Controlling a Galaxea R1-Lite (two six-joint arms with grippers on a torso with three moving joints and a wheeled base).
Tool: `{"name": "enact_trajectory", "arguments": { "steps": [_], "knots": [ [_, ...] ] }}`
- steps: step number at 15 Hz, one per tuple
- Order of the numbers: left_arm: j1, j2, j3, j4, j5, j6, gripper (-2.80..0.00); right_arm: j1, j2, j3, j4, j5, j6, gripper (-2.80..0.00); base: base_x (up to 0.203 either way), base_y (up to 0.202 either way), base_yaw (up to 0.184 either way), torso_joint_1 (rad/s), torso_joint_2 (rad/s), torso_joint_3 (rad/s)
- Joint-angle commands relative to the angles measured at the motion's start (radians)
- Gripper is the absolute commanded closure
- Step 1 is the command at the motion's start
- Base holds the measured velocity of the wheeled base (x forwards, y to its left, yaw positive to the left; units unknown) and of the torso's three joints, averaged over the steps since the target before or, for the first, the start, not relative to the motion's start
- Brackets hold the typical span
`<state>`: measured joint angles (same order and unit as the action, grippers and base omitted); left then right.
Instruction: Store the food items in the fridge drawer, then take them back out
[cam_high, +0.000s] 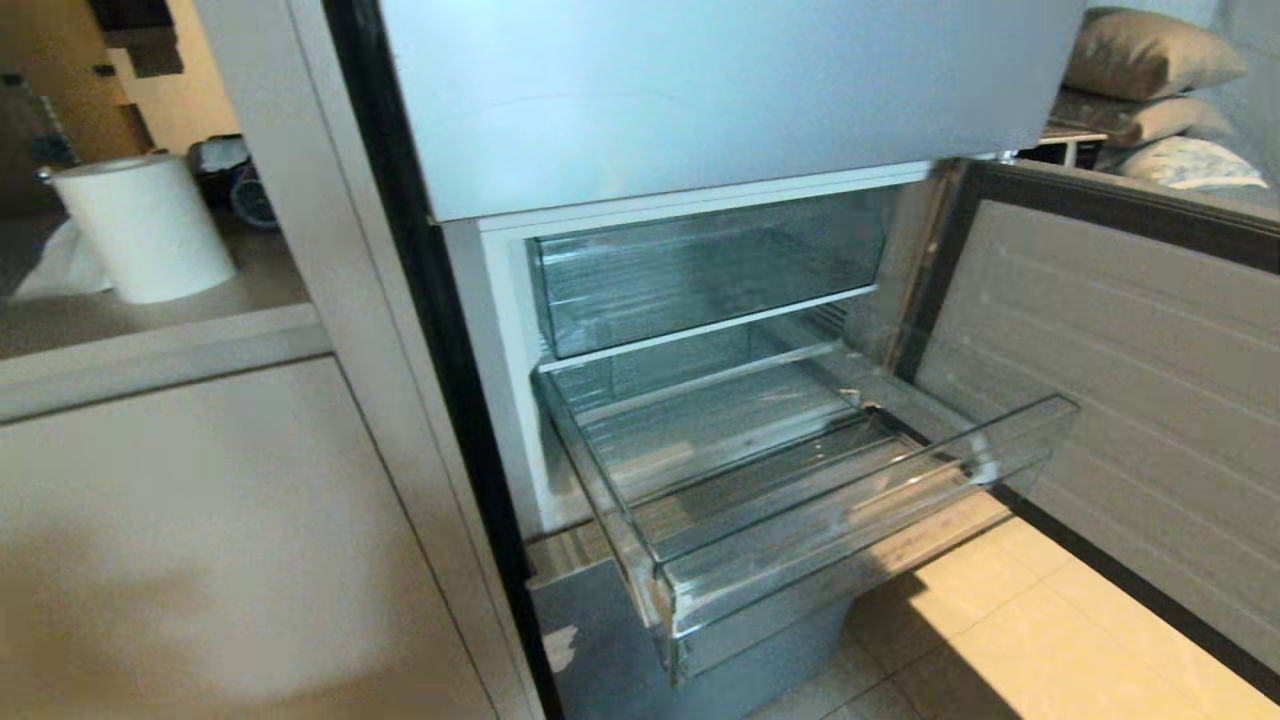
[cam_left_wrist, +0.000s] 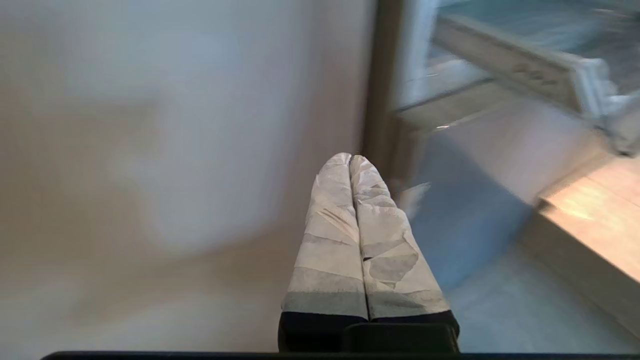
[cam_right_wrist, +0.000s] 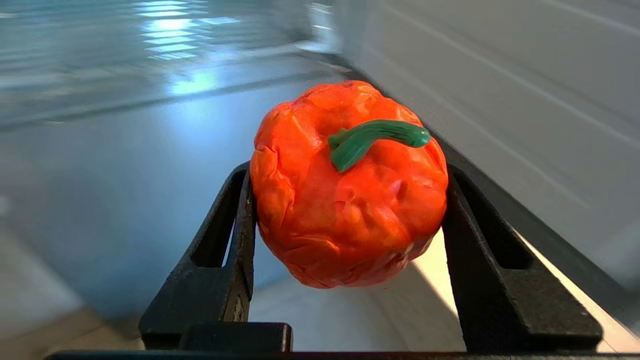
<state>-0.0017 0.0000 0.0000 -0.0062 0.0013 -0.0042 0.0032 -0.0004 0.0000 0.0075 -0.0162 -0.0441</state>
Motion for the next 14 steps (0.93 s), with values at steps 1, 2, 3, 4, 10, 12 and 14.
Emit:
{"name": "enact_trajectory", "arguments": {
  "steps": [1, 2, 3, 4, 10, 12, 14],
  "knots": [
    [0.000, 0.002, 0.002, 0.000, 0.000, 0.000, 0.00, 0.000, 0.002, 0.000, 0.000, -0.001, 0.001, 0.00, -0.002, -0.006, 0.180, -0.007, -0.01, 0.002],
    [0.000, 0.002, 0.002, 0.000, 0.000, 0.000, 0.00, 0.000, 0.002, 0.000, 0.000, -0.002, 0.005, 0.00, 0.001, -0.008, 0.171, 0.002, 0.00, 0.002],
    [0.000, 0.002, 0.002, 0.000, 0.000, 0.000, 0.00, 0.000, 0.002, 0.000, -0.001, -0.002, 0.007, 0.00, 0.000, -0.005, 0.161, -0.001, 0.00, 0.002],
    [0.000, 0.002, 0.002, -0.001, 0.000, 0.000, 0.00, 0.000, 0.002, 0.000, -0.001, -0.002, 0.007, 0.00, 0.002, -0.005, 0.133, -0.001, 0.00, 0.006],
    [0.000, 0.002, 0.002, 0.000, 0.000, 0.000, 0.00, 0.005, 0.224, -0.047, -0.149, 0.047, -0.014, 0.00, 0.000, -0.001, 0.016, 0.000, 0.00, 0.000],
    [0.000, 0.002, 0.002, 0.000, 0.000, 0.000, 0.00, 0.029, 0.399, -0.142, -0.232, 0.056, -0.012, 0.00, 0.000, 0.000, 0.000, 0.000, 0.00, 0.000],
    [0.000, 0.002, 0.002, 0.000, 0.000, 0.000, 0.00, 0.068, 0.558, -0.282, -0.261, 0.066, -0.005, 0.00, 0.000, 0.000, 0.000, 0.000, 0.00, 0.000]
  ]
}}
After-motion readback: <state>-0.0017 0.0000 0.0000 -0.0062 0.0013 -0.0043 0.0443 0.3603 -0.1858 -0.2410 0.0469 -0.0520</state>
